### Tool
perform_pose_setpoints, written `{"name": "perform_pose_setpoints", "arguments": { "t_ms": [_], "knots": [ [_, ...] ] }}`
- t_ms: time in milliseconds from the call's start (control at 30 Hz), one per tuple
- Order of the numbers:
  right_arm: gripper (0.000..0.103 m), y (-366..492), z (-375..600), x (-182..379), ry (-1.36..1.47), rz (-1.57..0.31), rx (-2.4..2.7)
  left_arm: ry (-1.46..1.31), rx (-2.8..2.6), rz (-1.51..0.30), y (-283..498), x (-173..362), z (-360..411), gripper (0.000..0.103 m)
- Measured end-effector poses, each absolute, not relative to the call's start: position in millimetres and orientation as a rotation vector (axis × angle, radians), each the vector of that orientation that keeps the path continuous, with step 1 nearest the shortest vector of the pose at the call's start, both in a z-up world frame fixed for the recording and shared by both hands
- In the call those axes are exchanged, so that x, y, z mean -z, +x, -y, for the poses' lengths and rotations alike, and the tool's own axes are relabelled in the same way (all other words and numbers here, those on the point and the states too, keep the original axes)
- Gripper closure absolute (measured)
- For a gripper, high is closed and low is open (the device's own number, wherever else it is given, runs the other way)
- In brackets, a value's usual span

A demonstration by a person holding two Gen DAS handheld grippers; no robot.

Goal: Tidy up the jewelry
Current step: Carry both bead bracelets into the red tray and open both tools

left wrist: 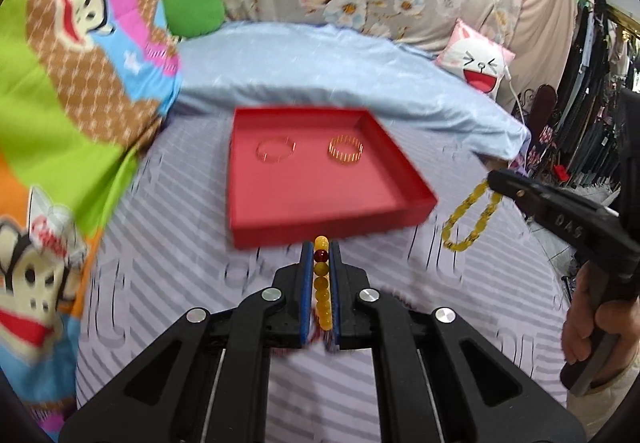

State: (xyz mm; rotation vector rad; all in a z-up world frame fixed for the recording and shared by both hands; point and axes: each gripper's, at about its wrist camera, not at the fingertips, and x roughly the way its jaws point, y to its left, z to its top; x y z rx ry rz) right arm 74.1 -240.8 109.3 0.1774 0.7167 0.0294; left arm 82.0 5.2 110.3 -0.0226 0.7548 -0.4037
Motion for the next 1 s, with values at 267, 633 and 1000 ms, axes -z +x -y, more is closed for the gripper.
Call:
{"name": "perform_pose_setpoints", "arguments": {
  "t_ms": [267,633,1000],
  "knots": [
    [0.094,147,230,-118,0.187,-0.723,-0.081,-0.091,0.449,-0.73,156,-132,9,0.096],
    [0.094,237,223,-62,0.347,-0.858,-0.157,-0.195,0.493,-0.836,253,-87,28,0.096],
    [0.094,251,235,-9,0.224,-0.947,-0.035,0.002,0.272,-0.949,279,-24,29,0.095]
  ]
}}
